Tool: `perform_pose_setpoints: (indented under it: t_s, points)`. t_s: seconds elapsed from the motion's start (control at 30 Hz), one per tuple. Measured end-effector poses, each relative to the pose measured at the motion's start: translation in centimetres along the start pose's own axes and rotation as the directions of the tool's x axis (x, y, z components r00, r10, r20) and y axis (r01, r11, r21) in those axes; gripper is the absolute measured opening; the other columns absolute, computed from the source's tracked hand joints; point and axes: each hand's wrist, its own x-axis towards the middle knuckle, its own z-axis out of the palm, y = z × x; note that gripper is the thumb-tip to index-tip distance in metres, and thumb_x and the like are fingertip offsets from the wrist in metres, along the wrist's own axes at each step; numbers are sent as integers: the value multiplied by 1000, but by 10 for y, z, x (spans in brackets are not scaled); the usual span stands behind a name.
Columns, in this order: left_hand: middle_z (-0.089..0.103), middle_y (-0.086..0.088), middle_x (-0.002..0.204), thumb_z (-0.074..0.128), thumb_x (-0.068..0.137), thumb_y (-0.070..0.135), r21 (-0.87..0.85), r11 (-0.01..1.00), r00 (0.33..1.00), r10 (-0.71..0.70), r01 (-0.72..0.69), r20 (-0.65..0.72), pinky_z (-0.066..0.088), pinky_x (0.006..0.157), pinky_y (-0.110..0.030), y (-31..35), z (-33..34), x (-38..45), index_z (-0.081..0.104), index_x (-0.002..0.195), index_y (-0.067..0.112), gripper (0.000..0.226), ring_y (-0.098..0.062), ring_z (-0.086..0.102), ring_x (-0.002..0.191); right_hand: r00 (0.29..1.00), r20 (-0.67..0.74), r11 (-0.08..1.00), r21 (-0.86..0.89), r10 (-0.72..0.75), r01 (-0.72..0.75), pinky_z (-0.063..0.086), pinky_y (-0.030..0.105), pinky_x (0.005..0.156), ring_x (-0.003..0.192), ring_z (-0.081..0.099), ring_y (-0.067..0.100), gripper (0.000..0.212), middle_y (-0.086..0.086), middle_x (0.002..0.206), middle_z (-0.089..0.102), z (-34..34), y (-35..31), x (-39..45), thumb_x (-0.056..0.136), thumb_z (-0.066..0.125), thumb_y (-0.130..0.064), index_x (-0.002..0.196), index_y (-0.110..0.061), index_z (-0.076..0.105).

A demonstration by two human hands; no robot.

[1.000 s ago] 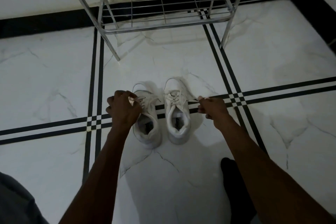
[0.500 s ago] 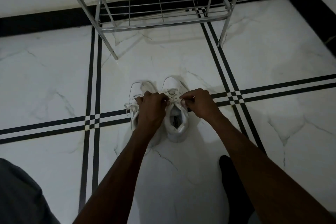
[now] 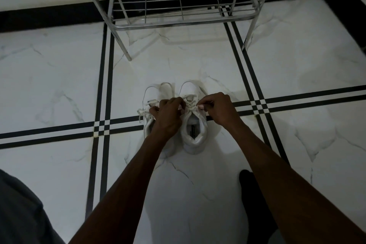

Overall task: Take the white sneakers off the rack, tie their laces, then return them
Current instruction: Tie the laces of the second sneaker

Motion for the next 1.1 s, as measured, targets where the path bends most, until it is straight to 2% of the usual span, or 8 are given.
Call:
perform_pose_setpoints:
  t_s: [0.07, 0.2, 0.27, 0.33, 0.43, 0.57, 0.8, 1.1]
  points:
    - [66, 7, 120, 58, 82, -3, 37, 999, 1000, -15, 15, -3, 22, 95, -45, 2, 1, -3, 60, 107, 28, 40, -25, 46, 124, 1000, -4, 1000, -9, 15, -15, 62, 39, 77, 79, 73, 13, 10, 1, 87, 80, 2, 2, 1, 83, 74, -12, 87, -18, 82]
    - [72, 3, 108, 56, 89, 3, -2, 999, 995, -43, 43, -93, 29, 104, -52, 1, 6, -5, 67, 106, 25, 30, -28, 53, 116, 1000, 0, 999, -39, 27, -27, 61, 40, 76, 78, 72, 12, 8, -4, 84, 79, 4, 4, 2, 83, 75, -19, 85, -24, 81]
    - [73, 2, 106, 57, 92, 8, -8, 999, 996, -53, 53, -77, 30, 104, -55, 0, 6, -4, 70, 107, 24, 25, -28, 52, 116, 1000, -2, 998, -48, 28, -28, 61, 40, 76, 76, 72, 11, 7, -3, 84, 79, 2, 2, 1, 83, 75, -21, 86, -23, 81]
    - [71, 1, 107, 58, 91, 8, 76, 997, 998, -26, 30, -63, 29, 101, -53, -1, 5, -2, 71, 106, 23, 24, -31, 50, 116, 1000, 0, 999, -39, 21, -21, 62, 41, 75, 73, 72, 13, 7, 0, 84, 79, 0, 2, 0, 84, 75, -19, 88, -19, 81]
    - [67, 1, 105, 63, 77, 5, 320, 947, 996, 45, -19, -77, 24, 89, -46, -4, 3, -4, 69, 101, 22, 30, -32, 47, 111, 1000, -7, 997, -77, 0, -1, 62, 41, 76, 75, 73, 14, 8, 1, 83, 80, -1, 4, -2, 84, 74, -17, 86, -20, 81]
    - [64, -5, 98, 66, 61, 4, 445, 894, 991, 102, -53, -87, 25, 81, -44, -7, 3, -11, 69, 94, 16, 35, -36, 48, 103, 999, -42, 986, -167, 10, -17, 61, 40, 74, 77, 74, 13, 6, -5, 81, 80, -4, 5, -2, 83, 75, -23, 82, -26, 80]
    - [66, 3, 82, 64, 64, 1, 555, 832, 988, 65, 25, -141, 21, 77, -41, -10, -1, -14, 71, 80, 20, 26, -32, 50, 98, 992, -78, 983, -148, 96, -107, 62, 36, 72, 74, 72, 11, 5, -1, 81, 80, -3, 16, -12, 81, 79, -17, 84, -20, 82]
    - [68, 2, 71, 65, 67, 4, 568, 820, 992, 9, 66, -128, 24, 79, -42, -11, -4, -18, 76, 76, 20, 22, -31, 51, 94, 969, -133, 954, -189, 211, -233, 59, 46, 81, 88, 73, 29, 13, 6, 88, 80, 8, 14, -16, 82, 73, -9, 84, -18, 82]
